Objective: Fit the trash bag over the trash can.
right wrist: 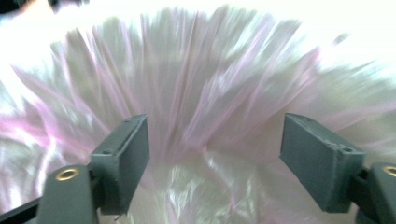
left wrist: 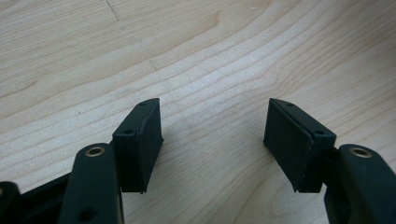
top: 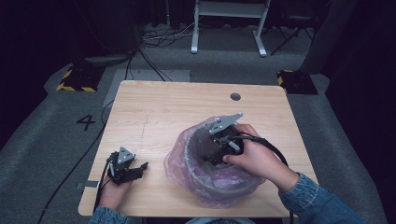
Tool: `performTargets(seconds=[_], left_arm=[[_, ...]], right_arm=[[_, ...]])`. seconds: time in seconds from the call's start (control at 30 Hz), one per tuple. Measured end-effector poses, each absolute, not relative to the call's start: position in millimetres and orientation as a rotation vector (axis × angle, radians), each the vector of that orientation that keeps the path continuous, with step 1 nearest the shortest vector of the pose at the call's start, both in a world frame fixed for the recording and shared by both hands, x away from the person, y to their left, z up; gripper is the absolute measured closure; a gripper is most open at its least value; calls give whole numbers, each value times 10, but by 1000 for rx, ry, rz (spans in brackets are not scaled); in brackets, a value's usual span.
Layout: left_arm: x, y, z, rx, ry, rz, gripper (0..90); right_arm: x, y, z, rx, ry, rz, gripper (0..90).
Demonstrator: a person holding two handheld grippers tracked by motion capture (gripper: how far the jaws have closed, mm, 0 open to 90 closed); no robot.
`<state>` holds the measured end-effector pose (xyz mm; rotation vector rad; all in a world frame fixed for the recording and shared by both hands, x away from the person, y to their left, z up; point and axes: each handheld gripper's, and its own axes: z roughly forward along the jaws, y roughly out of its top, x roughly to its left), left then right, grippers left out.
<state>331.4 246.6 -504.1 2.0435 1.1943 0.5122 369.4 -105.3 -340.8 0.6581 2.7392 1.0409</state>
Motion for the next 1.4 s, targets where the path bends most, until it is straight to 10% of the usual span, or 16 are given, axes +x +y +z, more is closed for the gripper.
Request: performTargets(seconds=[0.77,1.07,1.2,1.4], left_arm=[[3314,2466,-5041,2044,1194,513,368],[3312,2464,-5042,2042,1197,516,368],[3312,2463,-5042,2041,1197,516,368],[3312,2463,-5041,2042,1197,513,367]], right_arm=[[3855,-925,-3535,789,2702,1113,898],[3851,-928,-3594,811,2752,1050,888],[3874,-916,-3750,789,2798,970,580],[3825,-999,-3586,668,2793,1160,401]])
